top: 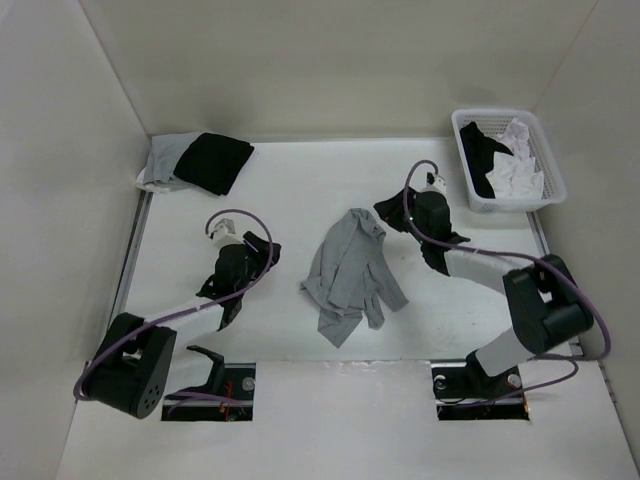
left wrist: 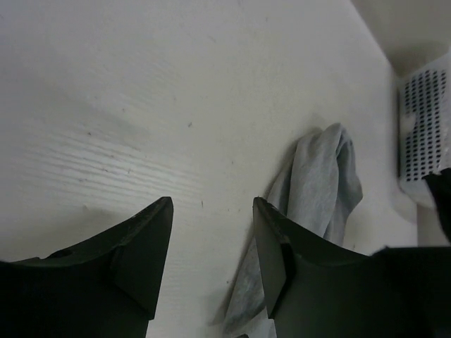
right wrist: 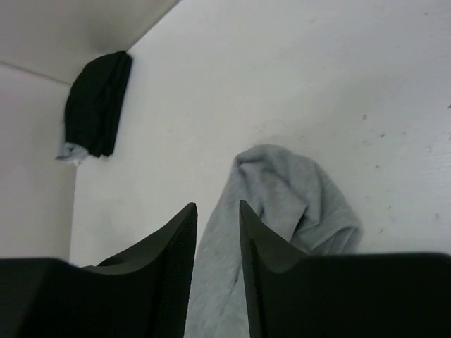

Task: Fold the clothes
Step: Move the tank top to the center of the board, then flatten the tank top out

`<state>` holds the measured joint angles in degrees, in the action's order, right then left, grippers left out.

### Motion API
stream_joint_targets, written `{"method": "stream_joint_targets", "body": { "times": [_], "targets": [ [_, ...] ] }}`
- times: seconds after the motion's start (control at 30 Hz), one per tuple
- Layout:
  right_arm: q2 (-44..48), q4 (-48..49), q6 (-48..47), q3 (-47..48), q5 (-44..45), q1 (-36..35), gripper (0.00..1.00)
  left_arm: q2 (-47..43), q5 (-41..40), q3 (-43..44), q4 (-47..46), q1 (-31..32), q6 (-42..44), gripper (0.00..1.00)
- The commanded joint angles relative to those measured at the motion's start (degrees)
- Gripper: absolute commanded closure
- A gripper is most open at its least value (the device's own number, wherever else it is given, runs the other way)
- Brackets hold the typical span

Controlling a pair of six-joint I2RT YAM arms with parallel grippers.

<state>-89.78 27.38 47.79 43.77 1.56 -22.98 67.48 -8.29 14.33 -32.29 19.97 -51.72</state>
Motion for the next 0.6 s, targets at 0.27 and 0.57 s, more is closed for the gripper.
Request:
{"method": "stream_joint_targets", "body": {
  "times": [0.27,0.57],
  "targets": [
    [20.25,-20.78,0.63,-18.10,12.32,-9.23,0.66,6.07,2.23,8.08,4.87,16.46,10.42,0.45],
    [31.49,-39.40,9.50,-21.61,17.68,-17.40,0.57,6.62,-2.93,13.09,10.92,16.02,11.11,0.75]
  ]
}}
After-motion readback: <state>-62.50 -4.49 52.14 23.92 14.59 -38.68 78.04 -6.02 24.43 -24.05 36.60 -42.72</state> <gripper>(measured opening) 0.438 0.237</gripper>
